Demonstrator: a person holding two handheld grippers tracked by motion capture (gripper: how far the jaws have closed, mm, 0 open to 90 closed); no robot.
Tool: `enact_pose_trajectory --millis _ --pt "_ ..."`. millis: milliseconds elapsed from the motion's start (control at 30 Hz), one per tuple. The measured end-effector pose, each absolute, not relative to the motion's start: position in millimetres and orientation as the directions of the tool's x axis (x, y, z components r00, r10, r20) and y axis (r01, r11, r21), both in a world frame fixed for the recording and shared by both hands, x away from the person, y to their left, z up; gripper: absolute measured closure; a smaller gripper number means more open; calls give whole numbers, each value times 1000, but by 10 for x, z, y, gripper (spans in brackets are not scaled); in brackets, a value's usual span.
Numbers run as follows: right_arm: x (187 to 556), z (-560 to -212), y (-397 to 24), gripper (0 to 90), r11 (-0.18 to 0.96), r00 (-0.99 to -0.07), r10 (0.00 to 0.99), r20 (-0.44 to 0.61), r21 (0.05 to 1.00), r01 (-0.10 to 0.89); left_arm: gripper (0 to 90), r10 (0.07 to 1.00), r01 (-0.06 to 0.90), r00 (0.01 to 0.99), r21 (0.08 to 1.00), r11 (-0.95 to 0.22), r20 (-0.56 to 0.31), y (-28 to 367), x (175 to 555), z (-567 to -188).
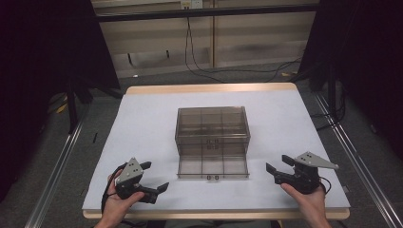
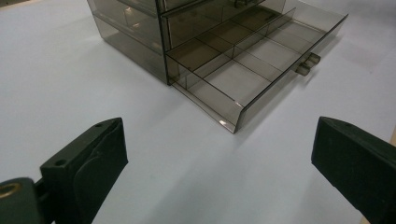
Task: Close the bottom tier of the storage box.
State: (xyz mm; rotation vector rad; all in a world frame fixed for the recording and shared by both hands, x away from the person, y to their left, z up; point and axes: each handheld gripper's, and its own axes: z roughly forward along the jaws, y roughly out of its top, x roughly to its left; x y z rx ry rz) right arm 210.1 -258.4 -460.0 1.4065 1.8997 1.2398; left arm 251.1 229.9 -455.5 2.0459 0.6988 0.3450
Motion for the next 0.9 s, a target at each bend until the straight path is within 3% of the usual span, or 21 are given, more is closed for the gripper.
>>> enact_pose_trajectory --millis 367,700,900 --pt "2096 -4622 -2582 306 80 -391 907 157 847 525 51 578 314 816 831 -459 12 2211 2496 -4578" --pt "2085 -4618 -2572 312 81 -397 904 158 849 522 53 544 320 839 816 -482 -8 2135 2482 -4581" --pt "2088 -4628 -2556 307 90 -410 897 165 840 534 102 522 338 852 805 -487 -42 2100 2480 -4559"
